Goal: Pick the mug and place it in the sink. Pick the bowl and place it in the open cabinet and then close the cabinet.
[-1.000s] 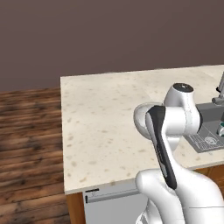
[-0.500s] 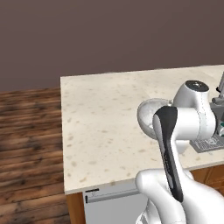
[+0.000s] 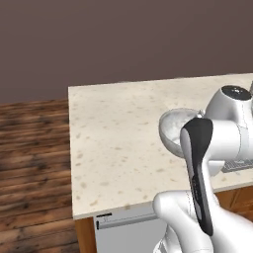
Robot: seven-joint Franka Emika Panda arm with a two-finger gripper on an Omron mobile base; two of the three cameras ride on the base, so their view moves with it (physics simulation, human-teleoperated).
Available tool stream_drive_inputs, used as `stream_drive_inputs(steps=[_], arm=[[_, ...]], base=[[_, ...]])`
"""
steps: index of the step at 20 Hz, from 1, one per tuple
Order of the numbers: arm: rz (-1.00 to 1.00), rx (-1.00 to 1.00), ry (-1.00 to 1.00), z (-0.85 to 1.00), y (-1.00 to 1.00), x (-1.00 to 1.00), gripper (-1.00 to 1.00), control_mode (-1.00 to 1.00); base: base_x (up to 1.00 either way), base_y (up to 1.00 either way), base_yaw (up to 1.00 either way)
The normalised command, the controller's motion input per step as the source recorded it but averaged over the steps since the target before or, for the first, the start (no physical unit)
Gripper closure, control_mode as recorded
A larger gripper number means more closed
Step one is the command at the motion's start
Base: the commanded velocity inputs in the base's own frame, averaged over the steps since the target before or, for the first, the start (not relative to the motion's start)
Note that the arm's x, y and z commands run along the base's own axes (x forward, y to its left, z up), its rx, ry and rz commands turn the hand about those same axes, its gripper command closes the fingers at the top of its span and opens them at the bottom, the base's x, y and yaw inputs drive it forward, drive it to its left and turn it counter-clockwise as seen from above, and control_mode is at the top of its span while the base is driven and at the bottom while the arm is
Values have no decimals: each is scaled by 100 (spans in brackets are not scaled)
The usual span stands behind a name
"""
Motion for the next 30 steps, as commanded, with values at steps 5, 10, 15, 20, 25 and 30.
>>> stream_drive_inputs(steps=[5,10,15,20,25,30], arm=[[0,-1,0,6,0,-14,100,100],[0,0,0,0,0,0,100,100],[0,0,0,0,0,0,100,100],[0,0,0,0,0,0,100,100],[0,0,0,0,0,0,100,100],[0,0,0,0,0,0,100,100]], base=[[-27,0,-1],[-1,0,-47],[0,0,-95],[0,0,-100],[0,0,-100],[0,0,-100]])
